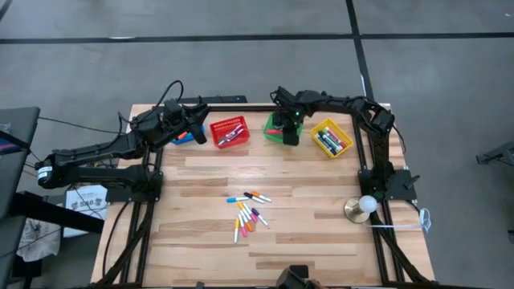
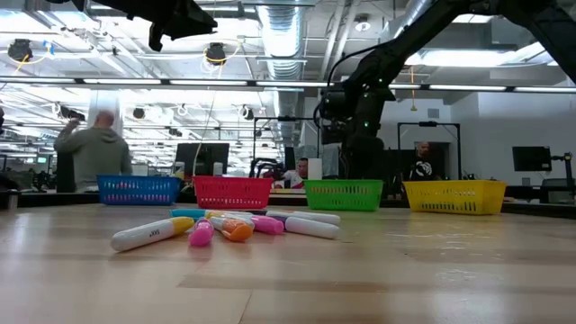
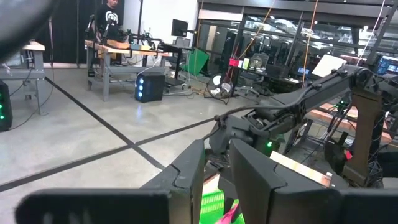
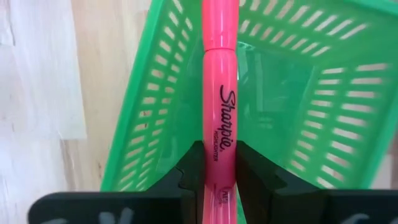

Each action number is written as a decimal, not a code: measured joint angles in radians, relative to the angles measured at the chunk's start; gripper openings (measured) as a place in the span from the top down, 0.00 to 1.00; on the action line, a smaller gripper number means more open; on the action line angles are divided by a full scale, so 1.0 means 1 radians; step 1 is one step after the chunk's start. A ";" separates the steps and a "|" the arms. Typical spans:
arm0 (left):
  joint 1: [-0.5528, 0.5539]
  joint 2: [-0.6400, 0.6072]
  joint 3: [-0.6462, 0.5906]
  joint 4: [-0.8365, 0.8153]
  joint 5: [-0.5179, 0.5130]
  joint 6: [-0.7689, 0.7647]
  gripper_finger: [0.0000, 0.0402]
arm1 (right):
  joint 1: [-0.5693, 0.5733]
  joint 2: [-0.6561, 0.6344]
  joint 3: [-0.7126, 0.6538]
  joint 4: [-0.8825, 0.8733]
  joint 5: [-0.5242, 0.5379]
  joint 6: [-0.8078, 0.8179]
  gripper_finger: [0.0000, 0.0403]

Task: Pick & Place Markers
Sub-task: Put the large pink highlighter pen into the blue bin

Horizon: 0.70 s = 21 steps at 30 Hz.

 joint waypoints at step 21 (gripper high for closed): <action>-0.008 0.000 -0.001 0.001 0.036 -0.061 0.81 | -0.004 0.000 0.055 -0.051 -0.009 0.112 0.86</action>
